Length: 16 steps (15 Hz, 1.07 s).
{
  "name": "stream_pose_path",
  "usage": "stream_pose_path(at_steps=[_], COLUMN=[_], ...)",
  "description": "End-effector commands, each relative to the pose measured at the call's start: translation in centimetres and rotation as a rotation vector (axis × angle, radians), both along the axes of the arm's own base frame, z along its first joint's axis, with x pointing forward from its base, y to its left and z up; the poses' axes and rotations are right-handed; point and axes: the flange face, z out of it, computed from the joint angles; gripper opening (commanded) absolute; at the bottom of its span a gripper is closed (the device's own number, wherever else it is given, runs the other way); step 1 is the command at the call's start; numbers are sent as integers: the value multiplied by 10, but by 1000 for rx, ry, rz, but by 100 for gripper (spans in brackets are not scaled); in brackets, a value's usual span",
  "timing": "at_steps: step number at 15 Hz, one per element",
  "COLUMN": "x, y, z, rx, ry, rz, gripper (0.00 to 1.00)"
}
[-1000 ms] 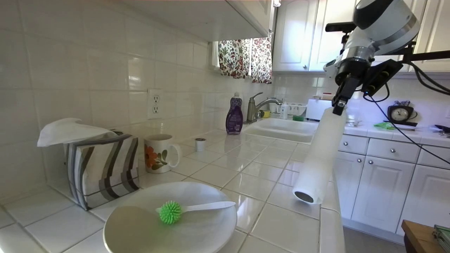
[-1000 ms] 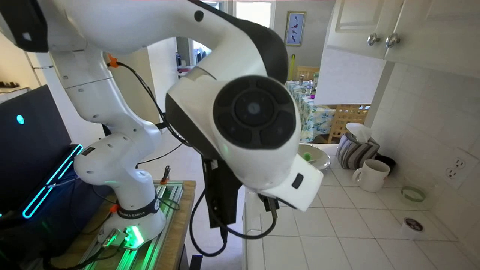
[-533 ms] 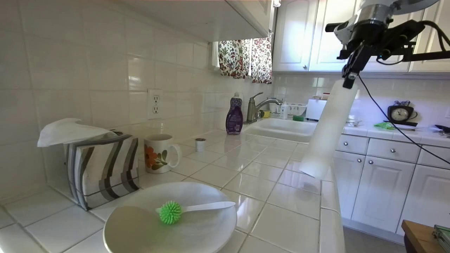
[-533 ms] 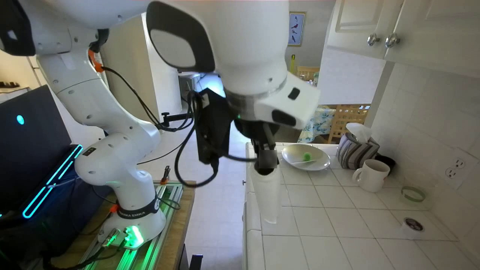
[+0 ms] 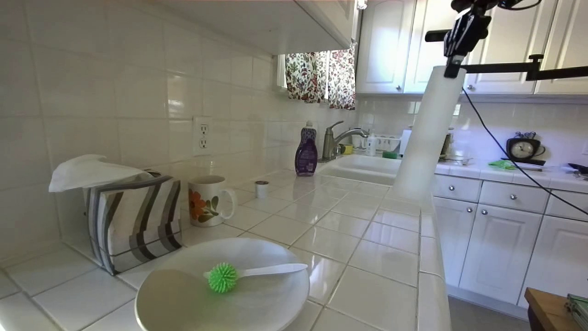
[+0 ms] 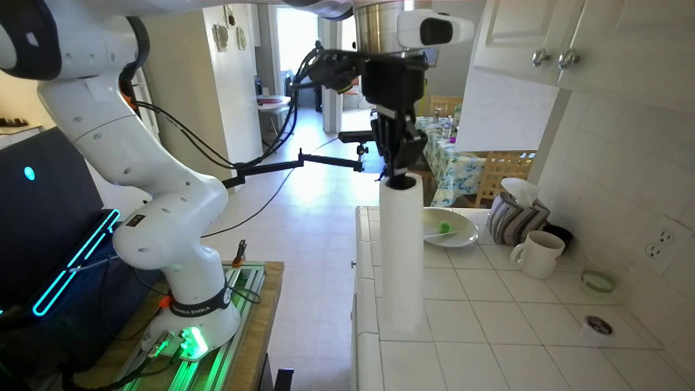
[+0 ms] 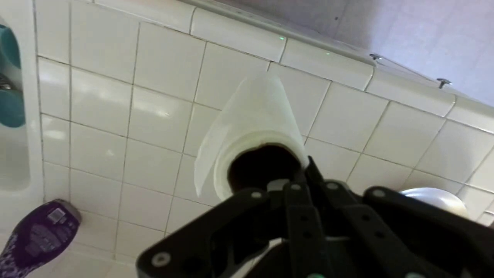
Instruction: Lift up the paper towel and place it upright
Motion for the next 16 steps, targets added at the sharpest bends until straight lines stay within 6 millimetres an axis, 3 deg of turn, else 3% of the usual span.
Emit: stream_pose_path(at_steps=[1, 4, 8, 16], x=[33, 53, 71, 79], y=[19, 25, 16, -3], z=[-2, -18, -36, -33], rx=[-177, -233, -168, -24], ry=[58, 100, 136, 87], rz=[-4, 13, 25, -2], gripper=[1, 1, 1, 1])
